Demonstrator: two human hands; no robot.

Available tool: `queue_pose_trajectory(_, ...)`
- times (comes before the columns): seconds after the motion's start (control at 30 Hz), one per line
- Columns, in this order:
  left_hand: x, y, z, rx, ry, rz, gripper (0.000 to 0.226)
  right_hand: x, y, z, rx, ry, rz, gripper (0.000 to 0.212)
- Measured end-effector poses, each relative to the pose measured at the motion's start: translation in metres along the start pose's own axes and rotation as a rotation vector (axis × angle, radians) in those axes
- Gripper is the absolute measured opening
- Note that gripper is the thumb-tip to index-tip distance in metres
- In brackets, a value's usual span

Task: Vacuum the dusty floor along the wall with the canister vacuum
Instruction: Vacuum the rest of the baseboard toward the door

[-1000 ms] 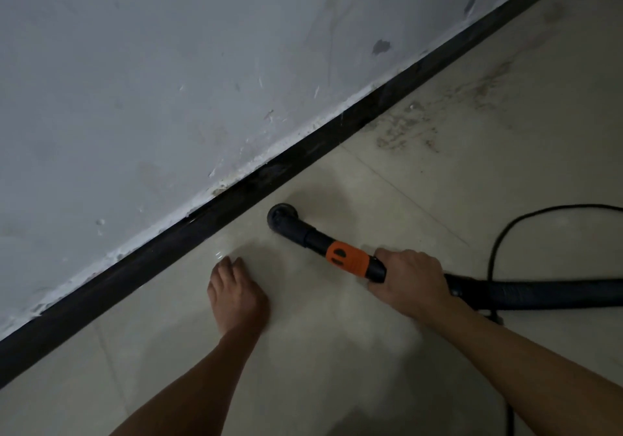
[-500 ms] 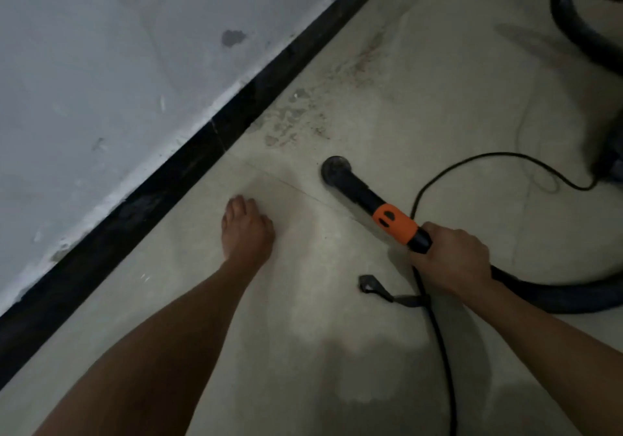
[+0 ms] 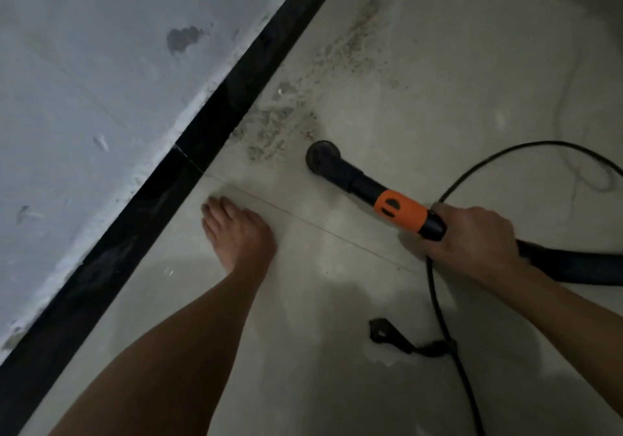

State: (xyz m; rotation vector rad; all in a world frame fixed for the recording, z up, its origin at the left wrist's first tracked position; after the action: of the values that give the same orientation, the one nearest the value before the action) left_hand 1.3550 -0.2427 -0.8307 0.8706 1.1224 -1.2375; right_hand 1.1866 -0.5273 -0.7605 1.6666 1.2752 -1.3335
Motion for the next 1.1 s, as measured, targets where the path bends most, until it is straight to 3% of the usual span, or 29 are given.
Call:
queue_pose_trajectory(0.17, 0.001, 0.000, 0.001, -0.013, 0.043, -0.005, 0.058, -0.014, 0.025, -0.010, 0.080, 0.031, -0.029, 0.033)
queue_pose_trajectory(0.33, 0.000, 0.001, 0.005, -0.027, 0.070, -0.040, 0.059, -0.001, 0.006, -0.042, -0.164, -0.083, -0.116, 0.027)
queue_pose_trajectory(0.5, -0.001, 0.002, 0.005, -0.037, 0.102, -0.059, 0.060, -0.016, 0.057, -0.024, 0.017, -0.016, -0.050, 0.025)
queue_pose_trajectory(0.57, -0.001, 0.003, 0.005, -0.046, 0.105, -0.056, 0.060, -0.017, 0.070, -0.025, 0.003, 0.005, -0.042, 0.025)
queue_pose_trajectory(0.73, -0.001, 0.004, 0.005, -0.057, 0.105, -0.076, 0.061, -0.003, 0.061, -0.039, -0.062, -0.084, -0.225, 0.024)
queue_pose_trajectory(0.87, -0.001, 0.005, 0.005, -0.067, 0.133, -0.104, 0.062, -0.013, 0.079, -0.031, 0.082, 0.005, -0.129, 0.023)
queue_pose_trajectory(1.1, -0.004, 0.004, 0.007, -0.077, 0.137, -0.142, 0.064, 0.000, 0.050, -0.071, -0.139, 0.034, -0.272, 0.029)
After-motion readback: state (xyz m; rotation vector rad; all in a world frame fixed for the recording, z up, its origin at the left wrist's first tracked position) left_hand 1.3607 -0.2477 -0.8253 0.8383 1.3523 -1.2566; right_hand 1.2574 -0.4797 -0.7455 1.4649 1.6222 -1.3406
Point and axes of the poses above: each hand's wrist, its own y-axis towards the middle knuckle, its own x-axis out of the palm, z = x × y, the point moved 3 cm from there along y, towards the middle knuckle, and after that the axes turned 4 degrees about -x, right-handed, at the moved point
